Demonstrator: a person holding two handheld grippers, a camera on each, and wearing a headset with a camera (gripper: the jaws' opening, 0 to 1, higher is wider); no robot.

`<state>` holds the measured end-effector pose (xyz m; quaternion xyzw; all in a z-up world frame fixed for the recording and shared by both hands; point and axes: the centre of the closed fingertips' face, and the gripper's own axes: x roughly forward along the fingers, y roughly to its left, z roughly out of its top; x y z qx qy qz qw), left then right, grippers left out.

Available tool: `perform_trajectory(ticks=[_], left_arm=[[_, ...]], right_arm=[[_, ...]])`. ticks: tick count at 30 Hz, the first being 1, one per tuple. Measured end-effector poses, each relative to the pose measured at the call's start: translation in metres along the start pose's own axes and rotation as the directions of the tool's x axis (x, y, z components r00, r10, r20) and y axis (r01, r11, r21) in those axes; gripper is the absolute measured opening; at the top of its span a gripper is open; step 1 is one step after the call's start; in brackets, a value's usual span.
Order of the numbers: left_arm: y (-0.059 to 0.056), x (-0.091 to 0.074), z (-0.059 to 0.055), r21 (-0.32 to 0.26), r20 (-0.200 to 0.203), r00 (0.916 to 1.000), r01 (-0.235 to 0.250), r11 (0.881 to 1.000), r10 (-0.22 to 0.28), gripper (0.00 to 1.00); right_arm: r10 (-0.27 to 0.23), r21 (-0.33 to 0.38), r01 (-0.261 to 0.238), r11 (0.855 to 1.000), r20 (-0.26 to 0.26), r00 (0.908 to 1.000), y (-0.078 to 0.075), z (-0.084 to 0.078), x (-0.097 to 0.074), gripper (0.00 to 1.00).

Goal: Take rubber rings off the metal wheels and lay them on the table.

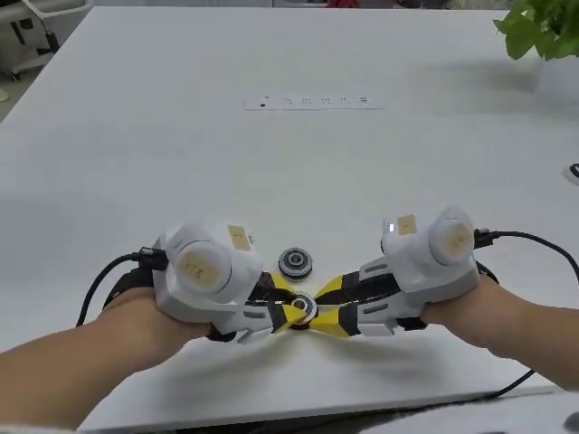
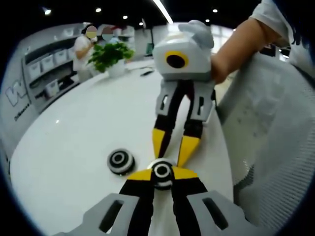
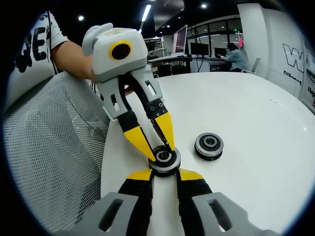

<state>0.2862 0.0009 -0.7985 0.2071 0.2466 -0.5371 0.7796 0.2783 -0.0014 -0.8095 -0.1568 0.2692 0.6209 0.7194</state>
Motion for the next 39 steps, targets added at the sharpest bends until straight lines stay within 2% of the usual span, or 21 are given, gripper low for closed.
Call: perform_trajectory(ticks=[6,10,11,20,39], left_arm=[[0.0,-0.0001,-0.0002,-0.002,0.002,1.0,0.0,1.0,0.0,0.13],[0.0003,-0.0002,-0.0004,-0.003,0.003,1.0,0.0,1.0,0.0,0.13],[0.0005,-0.0001,-0.0005,-0.004,0.003,1.0,-0.001,1.0,0.001,0.13],[0.0011,0.0004,-0.0008,-0.002,0.003,1.0,-0.002,1.0,0.002,0.13],[-0.0051,-0.0044,0.0031,0.006,0.002,1.0,-0.005,1.0,0.005,0.13]], right_arm=[[0.001,0.007,-0.001,1.0,-0.001,1.0,0.0021,0.0004,-0.0004,0.13],[-0.004,0.016,0.004,1.0,-0.007,1.0,-0.0002,-0.0018,-0.0018,0.06],[-0.002,0.036,0.002,0.999,-0.003,1.0,0.0004,-0.0017,-0.0016,0.06],[-0.003,0.047,0.004,0.999,-0.005,1.0,-0.0006,-0.0025,-0.0017,0.03],[-0.001,0.176,-0.004,0.984,0.024,0.9997,-0.0058,-0.0006,-0.0063,0.0]])
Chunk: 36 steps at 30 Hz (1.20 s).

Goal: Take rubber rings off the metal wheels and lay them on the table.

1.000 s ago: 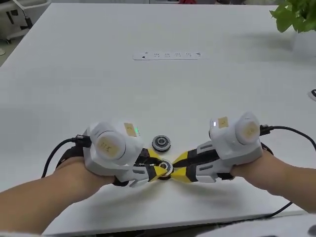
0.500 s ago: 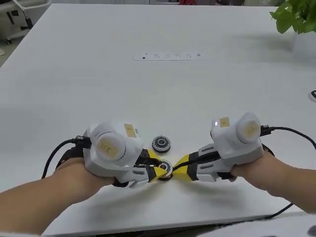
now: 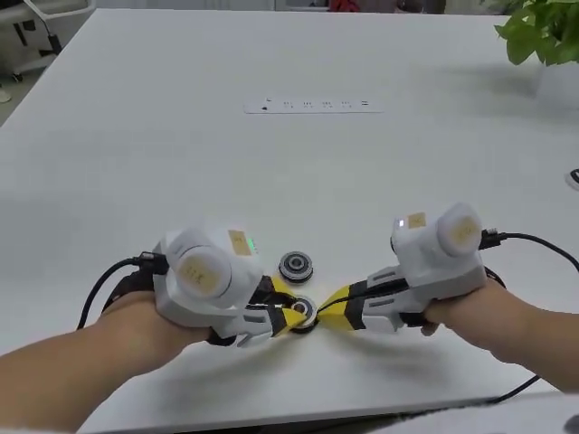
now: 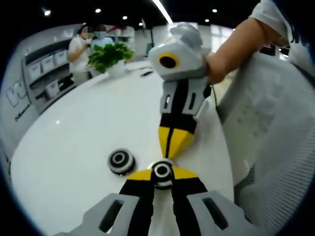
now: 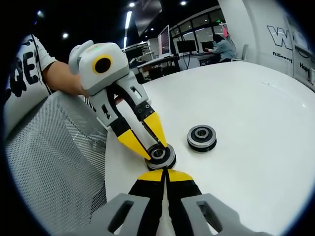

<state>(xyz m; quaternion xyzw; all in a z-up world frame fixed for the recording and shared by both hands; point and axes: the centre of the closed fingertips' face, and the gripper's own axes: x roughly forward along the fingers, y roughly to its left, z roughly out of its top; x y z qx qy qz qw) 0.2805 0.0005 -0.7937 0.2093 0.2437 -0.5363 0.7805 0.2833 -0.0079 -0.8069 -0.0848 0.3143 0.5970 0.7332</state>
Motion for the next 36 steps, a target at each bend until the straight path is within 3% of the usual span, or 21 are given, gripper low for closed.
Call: perform_trajectory(ticks=[12,36], left_arm=[[-0.0002,-0.0007,0.0007,0.002,-0.002,1.0,-0.002,1.0,0.002,0.13],[-0.0006,-0.0006,0.0011,0.007,-0.005,1.0,-0.006,1.0,0.006,0.13]], right_arm=[[-0.002,0.065,0.002,0.998,0.008,1.0,0.0006,0.0002,-0.0006,0.0],[0.001,0.199,-0.006,0.98,0.026,0.9997,0.001,-0.0005,-0.0023,0.0]])
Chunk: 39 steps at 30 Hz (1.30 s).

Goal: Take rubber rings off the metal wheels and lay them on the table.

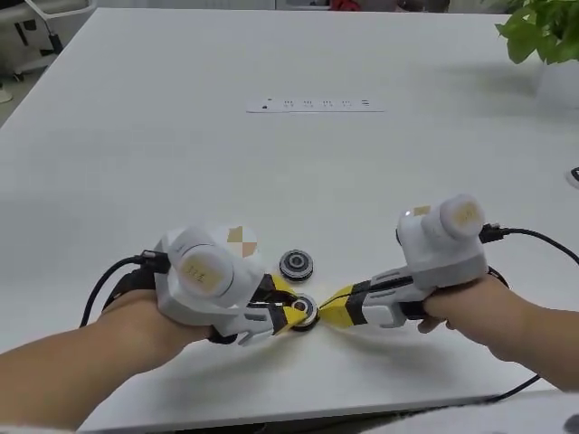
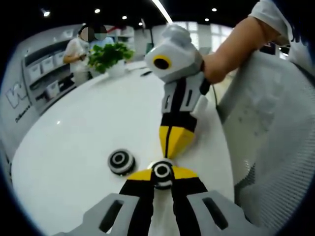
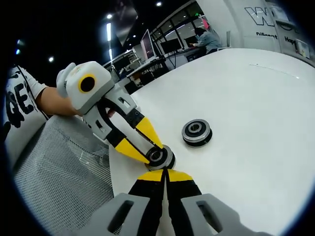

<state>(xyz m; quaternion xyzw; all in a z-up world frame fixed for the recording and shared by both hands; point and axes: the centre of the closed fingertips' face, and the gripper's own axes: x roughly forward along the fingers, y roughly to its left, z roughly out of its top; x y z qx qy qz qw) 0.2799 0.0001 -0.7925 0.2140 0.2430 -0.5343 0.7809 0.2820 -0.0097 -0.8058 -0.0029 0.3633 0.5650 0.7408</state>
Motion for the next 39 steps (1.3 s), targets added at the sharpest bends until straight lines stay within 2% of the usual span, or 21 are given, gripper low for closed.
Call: perform_trajectory(ticks=[9,13,30,39], left_arm=[[0.001,0.001,-0.001,0.002,-0.002,1.0,-0.003,1.0,0.003,0.13],[0.004,0.003,-0.002,0.001,-0.002,1.0,-0.003,1.0,0.003,0.13],[0.004,0.004,-0.002,0.002,-0.006,0.9999,-0.011,1.0,0.011,0.13],[0.003,0.003,-0.002,0.001,-0.012,0.9998,-0.017,1.0,0.017,0.13]], right_arm=[[-0.004,0.032,0.004,0.999,0.013,0.9999,-0.002,0.001,-0.001,0.0],[-0.002,0.071,-0.001,0.997,0.047,0.9989,-0.002,0.006,-0.003,0.0],[0.011,0.089,-0.018,0.996,0.08,0.9968,0.0,0.01,-0.004,0.0],[0.012,0.086,-0.018,0.996,0.078,0.9969,0.01,0.013,-0.002,0.0]])
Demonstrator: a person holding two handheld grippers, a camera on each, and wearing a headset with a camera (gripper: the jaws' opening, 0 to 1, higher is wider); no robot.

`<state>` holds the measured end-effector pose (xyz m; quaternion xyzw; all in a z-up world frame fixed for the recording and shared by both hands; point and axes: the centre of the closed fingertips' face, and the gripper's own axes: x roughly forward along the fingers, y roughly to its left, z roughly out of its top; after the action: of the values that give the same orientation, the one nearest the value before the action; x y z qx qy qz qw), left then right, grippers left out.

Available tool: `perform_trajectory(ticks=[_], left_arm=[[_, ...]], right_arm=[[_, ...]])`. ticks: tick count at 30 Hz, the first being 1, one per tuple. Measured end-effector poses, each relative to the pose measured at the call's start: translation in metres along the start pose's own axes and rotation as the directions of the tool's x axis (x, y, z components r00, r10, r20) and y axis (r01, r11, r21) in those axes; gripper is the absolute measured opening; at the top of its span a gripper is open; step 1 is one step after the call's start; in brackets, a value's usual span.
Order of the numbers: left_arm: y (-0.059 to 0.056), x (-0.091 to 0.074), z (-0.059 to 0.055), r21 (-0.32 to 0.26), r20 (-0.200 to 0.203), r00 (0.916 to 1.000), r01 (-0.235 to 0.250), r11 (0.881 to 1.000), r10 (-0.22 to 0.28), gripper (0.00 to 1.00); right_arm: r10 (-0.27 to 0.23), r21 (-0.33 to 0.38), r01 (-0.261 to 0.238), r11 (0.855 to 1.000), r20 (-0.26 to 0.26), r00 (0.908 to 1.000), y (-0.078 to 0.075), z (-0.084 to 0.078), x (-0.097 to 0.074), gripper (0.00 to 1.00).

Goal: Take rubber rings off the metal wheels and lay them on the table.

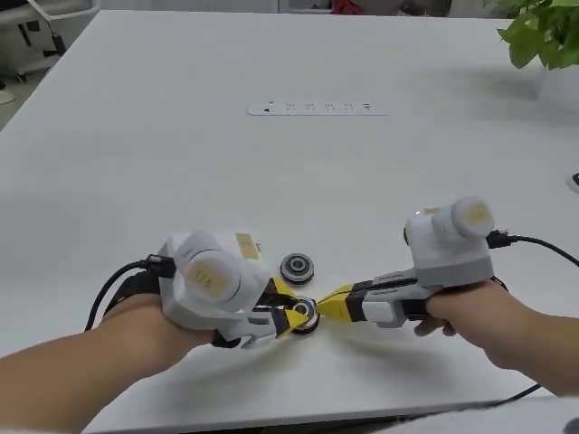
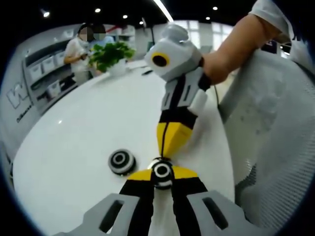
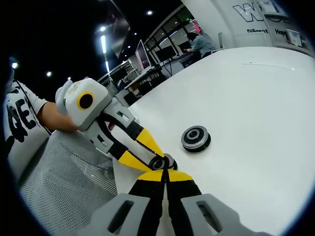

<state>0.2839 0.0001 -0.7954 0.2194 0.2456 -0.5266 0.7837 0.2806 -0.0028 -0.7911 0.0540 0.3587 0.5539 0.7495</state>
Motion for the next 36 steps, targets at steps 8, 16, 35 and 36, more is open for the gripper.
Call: perform_trajectory(ticks=[8,16,35,36], left_arm=[[0.0,0.0,0.0,0.0,-0.003,1.0,-0.002,1.0,0.002,0.13],[0.0,0.0,0.0,0.0,-0.003,1.0,0.0,1.0,0.0,0.13],[0.0,0.0,-0.001,0.006,-0.001,1.0,0.0,1.0,0.0,0.13],[0.0,0.0,-0.001,0.006,0.001,1.0,0.0,1.0,0.0,0.13]], right_arm=[[0.011,0.004,-0.011,1.0,0.001,0.9999,0.005,0.001,0.002,0.0],[0.022,-0.004,-0.022,1.0,0.001,0.9998,0.007,0.002,0.003,0.0],[0.063,-0.033,-0.062,0.998,0.019,0.9979,0.007,0.005,0.003,0.0],[0.062,-0.034,-0.061,0.998,0.018,0.9979,0.007,0.005,0.003,0.0]])
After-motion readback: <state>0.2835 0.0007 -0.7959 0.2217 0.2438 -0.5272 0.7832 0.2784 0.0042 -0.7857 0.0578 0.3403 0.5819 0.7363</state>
